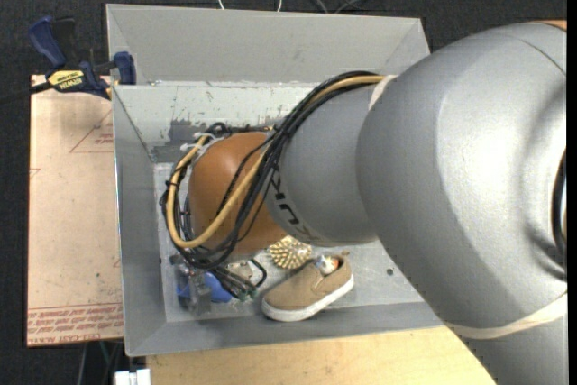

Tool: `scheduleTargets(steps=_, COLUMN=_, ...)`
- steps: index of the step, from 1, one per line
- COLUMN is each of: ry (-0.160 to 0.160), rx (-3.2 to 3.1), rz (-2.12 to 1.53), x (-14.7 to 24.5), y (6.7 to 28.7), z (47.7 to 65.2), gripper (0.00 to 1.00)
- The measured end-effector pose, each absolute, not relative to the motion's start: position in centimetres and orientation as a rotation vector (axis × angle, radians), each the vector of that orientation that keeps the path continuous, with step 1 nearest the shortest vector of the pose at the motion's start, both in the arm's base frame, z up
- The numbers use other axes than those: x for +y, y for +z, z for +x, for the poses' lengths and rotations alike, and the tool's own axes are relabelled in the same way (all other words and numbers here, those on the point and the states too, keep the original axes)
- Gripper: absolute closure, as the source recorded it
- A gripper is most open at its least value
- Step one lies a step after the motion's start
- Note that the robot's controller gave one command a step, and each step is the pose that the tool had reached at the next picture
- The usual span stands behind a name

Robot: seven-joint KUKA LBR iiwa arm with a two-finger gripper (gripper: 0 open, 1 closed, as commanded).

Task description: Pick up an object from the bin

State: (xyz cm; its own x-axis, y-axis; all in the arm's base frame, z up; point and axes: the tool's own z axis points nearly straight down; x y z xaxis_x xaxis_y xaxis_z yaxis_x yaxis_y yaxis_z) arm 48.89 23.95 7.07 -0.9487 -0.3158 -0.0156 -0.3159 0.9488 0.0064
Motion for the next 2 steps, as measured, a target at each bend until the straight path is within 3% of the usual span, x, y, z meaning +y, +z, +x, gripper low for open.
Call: scheduleTargets(steps=2, ry=0.013, rx=3.088, rz=-0.5, x=24.0, y=10.2, z=48.9, gripper=1.0)
